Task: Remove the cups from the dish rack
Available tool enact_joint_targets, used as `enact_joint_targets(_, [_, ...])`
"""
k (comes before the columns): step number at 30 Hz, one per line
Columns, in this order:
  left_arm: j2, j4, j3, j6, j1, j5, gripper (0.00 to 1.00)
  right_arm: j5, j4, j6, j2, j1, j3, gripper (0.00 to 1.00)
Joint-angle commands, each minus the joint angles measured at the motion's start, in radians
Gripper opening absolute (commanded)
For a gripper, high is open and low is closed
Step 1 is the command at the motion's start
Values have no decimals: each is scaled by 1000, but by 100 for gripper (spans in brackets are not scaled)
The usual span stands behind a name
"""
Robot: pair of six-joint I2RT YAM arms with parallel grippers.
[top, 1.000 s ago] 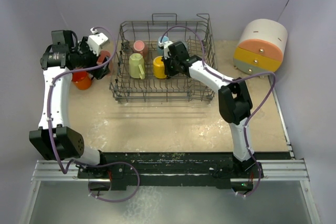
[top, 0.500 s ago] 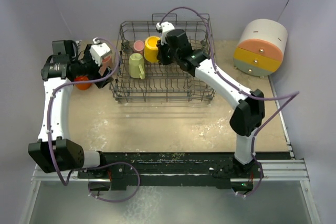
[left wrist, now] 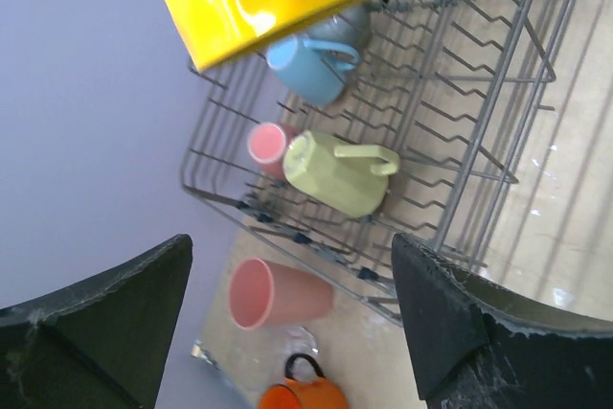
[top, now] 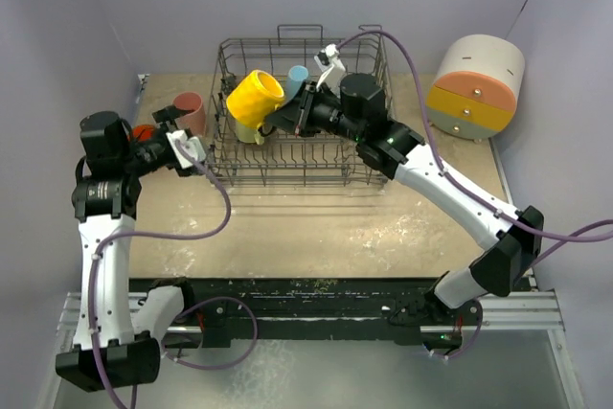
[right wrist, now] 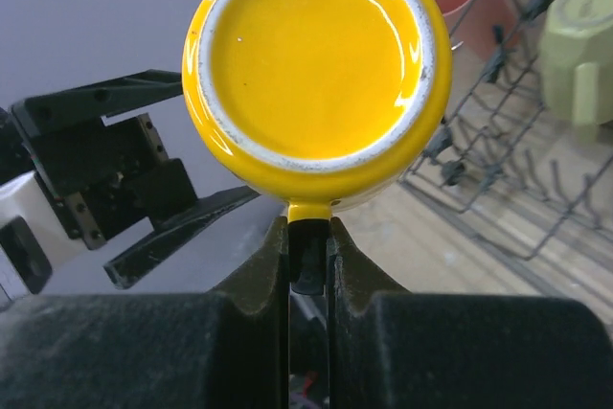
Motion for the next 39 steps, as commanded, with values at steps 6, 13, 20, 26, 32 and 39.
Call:
enact_joint_targets(6, [-175, 257, -124, 107, -7, 112, 78, -166, 375, 316, -59, 66, -100, 0])
enact_joint_targets(13, [-229, 328, -140, 102, -6, 124, 64, -177, 472, 405, -58, 131, -150, 0])
enact_joint_targets(20, [-253, 336, -137, 79, -6, 133, 49, -180, 566, 481, -47, 174, -180, 0])
enact_joint_targets(26, [-255, 295, -130, 111, -6, 111, 0, -187, 647, 567, -25, 194, -216, 0])
enact_joint_targets(32, [-238, 341, -133, 49, -6, -6, 0, -176, 486, 486, -49, 180, -203, 43])
enact_joint_targets(39, [-53, 121, 56, 51, -6, -308, 0, -36, 142, 284, -158, 84, -197, 77])
